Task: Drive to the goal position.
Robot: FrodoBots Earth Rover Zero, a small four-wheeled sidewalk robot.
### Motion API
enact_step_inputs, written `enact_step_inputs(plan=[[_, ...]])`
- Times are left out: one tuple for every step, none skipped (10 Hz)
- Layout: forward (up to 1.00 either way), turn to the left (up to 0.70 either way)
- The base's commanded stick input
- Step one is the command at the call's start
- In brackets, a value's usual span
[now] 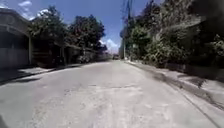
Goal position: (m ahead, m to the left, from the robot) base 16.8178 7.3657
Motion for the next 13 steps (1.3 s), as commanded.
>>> enact_step_inputs(plan=[[0.85, 0.0], [0.85, 0.0], [0.85, 0.0], [0.85, 0.0], [0.85, 0.0], [0.85, 0.0], [0.85, 0.0], [0.85, 0.0], [0.85, 0.0], [0.85, 0.0], [0.85, 0.0], [0.85, 0.0], [0.85, 0.0]])
